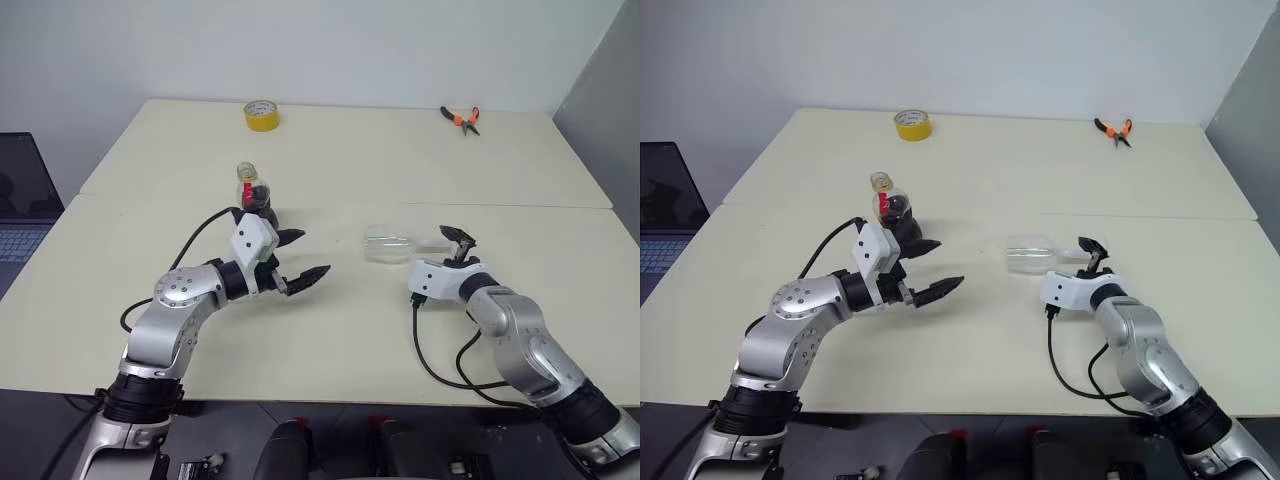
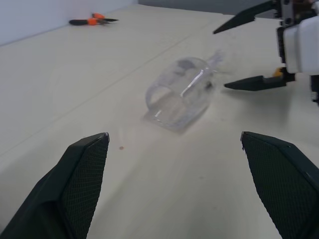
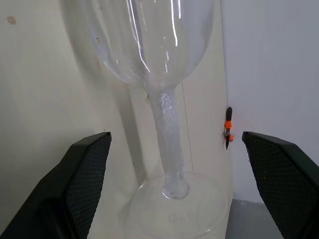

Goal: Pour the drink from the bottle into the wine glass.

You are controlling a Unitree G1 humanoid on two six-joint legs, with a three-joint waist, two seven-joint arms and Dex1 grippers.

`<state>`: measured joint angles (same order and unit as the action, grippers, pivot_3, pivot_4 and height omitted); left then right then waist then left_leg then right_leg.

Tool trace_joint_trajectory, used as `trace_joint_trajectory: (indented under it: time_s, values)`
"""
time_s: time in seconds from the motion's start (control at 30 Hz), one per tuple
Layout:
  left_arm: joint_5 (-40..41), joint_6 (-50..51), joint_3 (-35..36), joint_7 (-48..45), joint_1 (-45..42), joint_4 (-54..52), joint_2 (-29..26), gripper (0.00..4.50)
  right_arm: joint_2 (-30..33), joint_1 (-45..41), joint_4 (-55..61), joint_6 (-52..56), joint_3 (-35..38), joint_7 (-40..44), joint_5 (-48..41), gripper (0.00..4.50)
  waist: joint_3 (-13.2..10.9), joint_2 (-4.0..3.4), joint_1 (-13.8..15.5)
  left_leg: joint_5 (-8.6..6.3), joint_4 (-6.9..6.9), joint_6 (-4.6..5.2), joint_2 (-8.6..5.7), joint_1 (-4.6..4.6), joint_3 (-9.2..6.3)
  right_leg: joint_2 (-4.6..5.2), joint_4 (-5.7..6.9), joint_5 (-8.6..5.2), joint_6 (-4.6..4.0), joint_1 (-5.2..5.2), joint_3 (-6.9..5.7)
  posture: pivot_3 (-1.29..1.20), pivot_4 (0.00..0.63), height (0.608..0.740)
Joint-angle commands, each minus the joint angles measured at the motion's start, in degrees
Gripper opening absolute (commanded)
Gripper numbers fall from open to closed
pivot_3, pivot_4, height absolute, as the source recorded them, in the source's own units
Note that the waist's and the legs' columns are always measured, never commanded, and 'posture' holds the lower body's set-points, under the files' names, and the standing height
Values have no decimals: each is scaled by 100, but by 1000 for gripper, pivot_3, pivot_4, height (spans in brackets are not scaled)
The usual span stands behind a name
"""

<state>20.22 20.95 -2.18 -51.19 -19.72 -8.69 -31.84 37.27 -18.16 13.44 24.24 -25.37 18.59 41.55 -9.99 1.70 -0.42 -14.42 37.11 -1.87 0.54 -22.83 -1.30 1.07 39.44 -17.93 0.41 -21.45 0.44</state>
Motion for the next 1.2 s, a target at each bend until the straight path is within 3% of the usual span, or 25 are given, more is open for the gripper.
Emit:
trace_joint_trajectory:
  time_s: [0.03,0.2,0.43,0.57,0.9,1.07,1.2]
  values:
    - [267,-98,84,-685,-244,-112,-375,4467,-174,-174,-189,-129,129,-184,267,4500,0,1,-9,0,0,0,2,1,-1,-2,2,0,0,0,0,0,150,740]
    - [241,-223,101,-1159,-348,111,-725,4467,-405,-314,-638,-278,130,-349,446,4500,0,0,-20,-1,-1,1,2,1,1,-4,4,-1,-2,-2,2,0,150,740]
    - [187,-337,167,-1115,-580,495,-688,4467,-744,-695,-1540,-497,102,-744,558,4500,0,0,-93,-12,0,22,3,1,-2,-4,10,-1,-2,-4,0,0,150,740]
    - [181,-448,218,-913,-706,559,-536,4500,-842,-763,-1816,-582,119,-861,544,3644,0,1,-117,-12,3,22,2,0,0,-4,12,-1,-3,-4,2,0,150,740]
    - [364,-124,301,-695,-682,394,-498,4500,-1039,-742,-1353,-533,367,-1089,609,221,0,0,-133,-12,1,22,3,-5,1,-4,23,-1,-3,-18,6,0,150,740]
    - [461,-83,531,-471,-618,192,-477,4500,-1052,-708,-901,-564,573,-1137,597,133,0,0,-137,-12,2,22,3,-9,11,-4,39,-1,-3,-33,20,0,150,740]
    - [714,-30,766,-597,-408,-27,-603,4500,-1463,-597,-601,-884,939,-1226,-126,133,0,0,-142,-12,2,21,3,-10,14,-4,39,-1,-3,-34,23,0,150,740]
